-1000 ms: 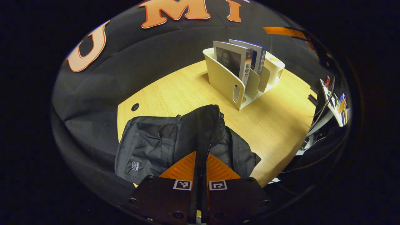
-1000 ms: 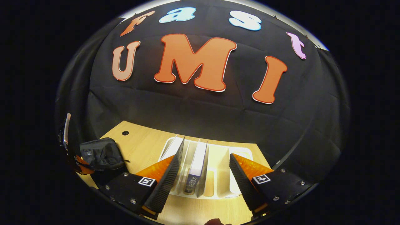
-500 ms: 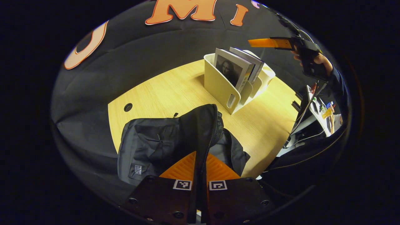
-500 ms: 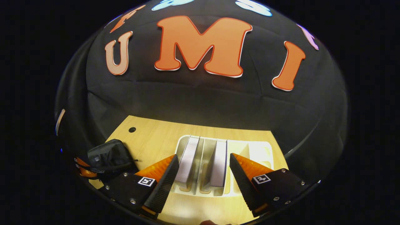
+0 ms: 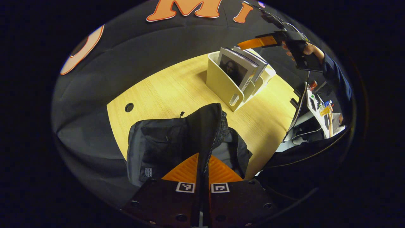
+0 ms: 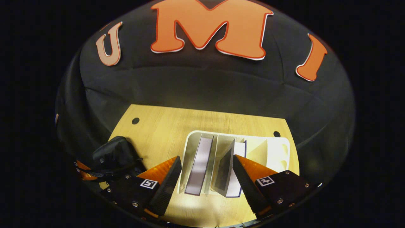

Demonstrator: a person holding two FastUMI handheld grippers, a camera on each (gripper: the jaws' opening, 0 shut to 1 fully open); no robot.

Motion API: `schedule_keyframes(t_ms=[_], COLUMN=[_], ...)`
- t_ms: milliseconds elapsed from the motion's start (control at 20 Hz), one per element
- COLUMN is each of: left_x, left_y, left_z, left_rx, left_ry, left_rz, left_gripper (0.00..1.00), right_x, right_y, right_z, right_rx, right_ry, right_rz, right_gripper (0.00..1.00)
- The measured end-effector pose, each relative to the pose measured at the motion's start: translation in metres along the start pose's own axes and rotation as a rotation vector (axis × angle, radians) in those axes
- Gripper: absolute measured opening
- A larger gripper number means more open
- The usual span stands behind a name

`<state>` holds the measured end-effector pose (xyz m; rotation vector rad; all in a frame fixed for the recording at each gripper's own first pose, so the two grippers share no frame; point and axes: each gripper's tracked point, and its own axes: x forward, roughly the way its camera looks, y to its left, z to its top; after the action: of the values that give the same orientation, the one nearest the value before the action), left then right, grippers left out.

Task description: Open the schoolbag, grab two books from the bookshelf and put them into the schoolbag.

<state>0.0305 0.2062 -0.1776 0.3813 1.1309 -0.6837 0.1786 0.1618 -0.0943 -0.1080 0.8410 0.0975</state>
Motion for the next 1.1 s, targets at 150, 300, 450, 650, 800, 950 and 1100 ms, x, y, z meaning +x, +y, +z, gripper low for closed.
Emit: schedule_keyframes(t_ms=[150, 300, 450, 650, 800, 950, 1100], left_x=[-0.004, -0.002, 0.000, 0.003, 0.005, 0.005, 0.007], left_y=[0.001, 0.007, 0.009, 0.008, 0.011, 0.010, 0.007], left_z=[0.007, 0.006, 0.009, 0.008, 0.006, 0.005, 0.001], left_rx=[0.063, 0.079, 0.084, 0.080, 0.076, 0.077, 0.076], left_ry=[0.012, 0.023, 0.019, 0.015, 0.010, 0.002, 0.002], left_rz=[0.000, 0.003, 0.000, -0.027, -0.034, -0.047, -0.067], left_gripper=[0.05, 0.05, 0.05, 0.05, 0.05, 0.05, 0.05], right_x=[0.019, 0.036, 0.047, 0.064, 0.066, 0.049, 0.021], right_y=[0.006, 0.010, 0.012, 0.013, 0.022, 0.030, 0.034], right_z=[-0.011, -0.013, -0.022, -0.043, -0.048, -0.051, -0.056], right_rx=[0.022, 0.067, 0.080, 0.061, 0.112, 0.128, 0.128], right_ry=[0.107, 0.162, 0.250, 0.368, 0.399, 0.403, 0.379], right_rz=[0.004, 0.006, -0.001, -0.044, -0.040, -0.026, -0.009], right_gripper=[0.91, 0.79, 0.69, 0.58, 0.41, 0.36, 0.35])
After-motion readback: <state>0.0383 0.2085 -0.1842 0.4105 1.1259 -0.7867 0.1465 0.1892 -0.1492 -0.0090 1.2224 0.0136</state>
